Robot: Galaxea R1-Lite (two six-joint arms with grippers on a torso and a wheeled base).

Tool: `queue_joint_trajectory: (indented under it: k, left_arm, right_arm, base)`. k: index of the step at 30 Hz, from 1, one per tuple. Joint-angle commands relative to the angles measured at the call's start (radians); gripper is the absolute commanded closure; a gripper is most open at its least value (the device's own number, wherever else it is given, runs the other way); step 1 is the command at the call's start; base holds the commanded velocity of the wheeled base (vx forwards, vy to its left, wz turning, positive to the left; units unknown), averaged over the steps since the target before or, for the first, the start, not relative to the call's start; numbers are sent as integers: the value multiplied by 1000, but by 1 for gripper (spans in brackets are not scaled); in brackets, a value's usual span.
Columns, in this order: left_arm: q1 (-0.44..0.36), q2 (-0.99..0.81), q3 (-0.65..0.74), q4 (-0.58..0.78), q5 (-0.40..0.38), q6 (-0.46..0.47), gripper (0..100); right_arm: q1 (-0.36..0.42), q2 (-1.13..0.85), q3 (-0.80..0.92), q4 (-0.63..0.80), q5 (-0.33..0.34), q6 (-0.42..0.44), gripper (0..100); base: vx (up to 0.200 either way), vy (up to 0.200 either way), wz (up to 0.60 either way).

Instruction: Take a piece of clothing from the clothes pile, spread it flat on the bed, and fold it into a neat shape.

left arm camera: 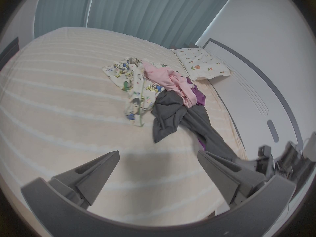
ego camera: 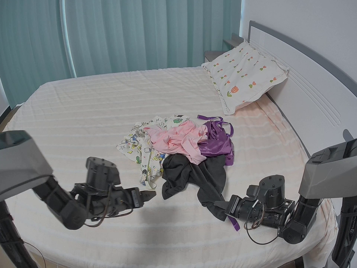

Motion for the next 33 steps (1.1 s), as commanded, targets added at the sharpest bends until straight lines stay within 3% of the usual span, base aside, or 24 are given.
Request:
queue_joint_trajectory:
  k: [1,18,27,28,33]
  left_arm:
    - [-92,313,-223,-68,50,-117,0]
    - [-90,544,-532,-49,63,-146,0]
    - [-98,584,-626,-20,85,-143,0]
    - [-98,584,-626,-19,85,-143,100]
    - [-98,584,-640,3,100,-146,100]
  right_arm:
    - [-1,2,-2,-3,-4,0,100]
    - [1,-3,-4,-3,-9,-3,100]
    - [5,3,-4,-23,-10,-7,100]
    - [5,3,-4,-23,-10,-7,100]
    - [5,5,4,-38,-10,-7,100]
  base:
    - [0,0,0]
    - [0,0,0]
    - [0,0,0]
    - [0,0,0]
    - [0,0,0]
